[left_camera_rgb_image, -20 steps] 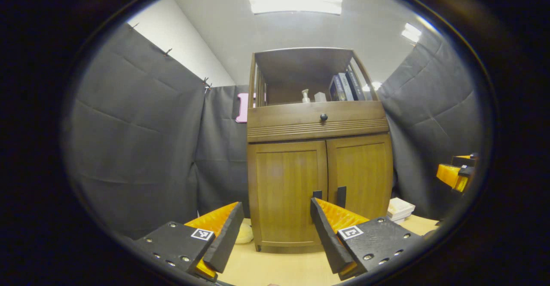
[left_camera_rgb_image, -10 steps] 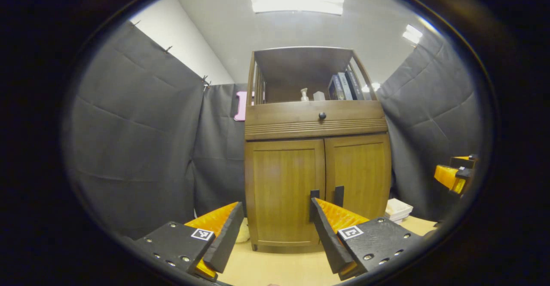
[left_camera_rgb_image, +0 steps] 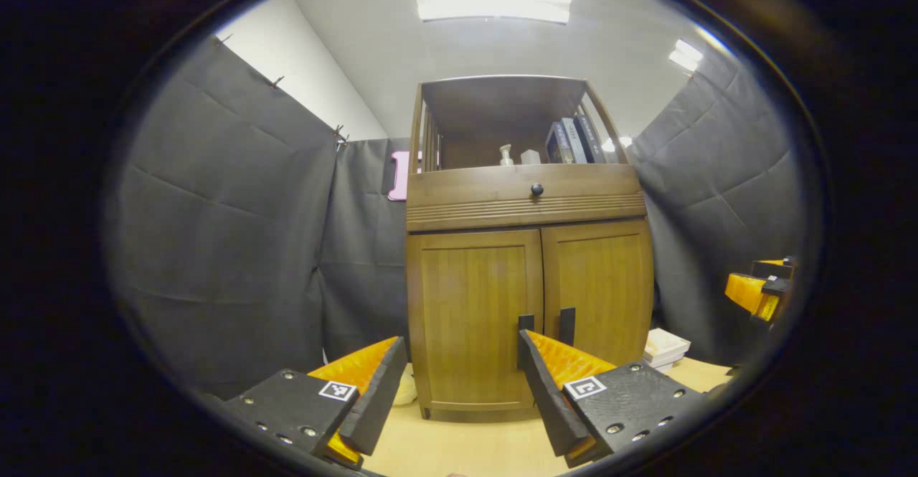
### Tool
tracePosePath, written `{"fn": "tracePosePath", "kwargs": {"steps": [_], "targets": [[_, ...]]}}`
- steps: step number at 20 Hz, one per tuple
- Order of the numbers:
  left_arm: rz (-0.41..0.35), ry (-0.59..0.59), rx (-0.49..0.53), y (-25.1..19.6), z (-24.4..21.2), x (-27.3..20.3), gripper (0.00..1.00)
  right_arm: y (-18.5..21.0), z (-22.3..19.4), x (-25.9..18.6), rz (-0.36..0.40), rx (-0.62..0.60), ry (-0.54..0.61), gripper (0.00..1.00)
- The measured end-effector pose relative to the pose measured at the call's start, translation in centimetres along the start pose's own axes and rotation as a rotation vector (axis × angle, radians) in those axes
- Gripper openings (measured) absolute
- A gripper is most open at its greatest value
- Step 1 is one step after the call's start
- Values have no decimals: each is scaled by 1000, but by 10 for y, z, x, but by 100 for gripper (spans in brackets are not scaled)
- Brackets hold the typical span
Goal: Open the right door of the double-door shoe cabinet with the right hand, and open the left door with the left hand.
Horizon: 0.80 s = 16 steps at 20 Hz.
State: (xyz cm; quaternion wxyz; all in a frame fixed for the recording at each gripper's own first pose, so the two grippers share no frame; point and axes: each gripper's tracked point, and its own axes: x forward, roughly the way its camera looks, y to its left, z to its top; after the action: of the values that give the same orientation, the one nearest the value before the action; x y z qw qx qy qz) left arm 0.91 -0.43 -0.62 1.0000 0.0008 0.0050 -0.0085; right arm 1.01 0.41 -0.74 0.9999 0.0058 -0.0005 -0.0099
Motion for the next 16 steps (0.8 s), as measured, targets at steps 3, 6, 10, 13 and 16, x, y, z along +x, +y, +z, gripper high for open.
{"fn": "tracePosePath", "kwargs": {"steps": [3, 6, 10, 13, 16], "targets": [[2, 1, 8, 3, 0, 1, 87, 5, -2, 8, 1, 6, 10, 97], [5, 5, 11, 8, -3, 2, 87, 12, -1, 20, 11, 16, 17, 98], [17, 17, 14, 15, -6, 0, 87, 29, 0, 42, 39, 25, 16, 96], [33, 23, 27, 24, -6, -1, 87, 44, -3, 63, 60, 32, 18, 97], [52, 26, 37, 34, -6, -2, 88, 60, -5, 82, 82, 40, 19, 97]]}}
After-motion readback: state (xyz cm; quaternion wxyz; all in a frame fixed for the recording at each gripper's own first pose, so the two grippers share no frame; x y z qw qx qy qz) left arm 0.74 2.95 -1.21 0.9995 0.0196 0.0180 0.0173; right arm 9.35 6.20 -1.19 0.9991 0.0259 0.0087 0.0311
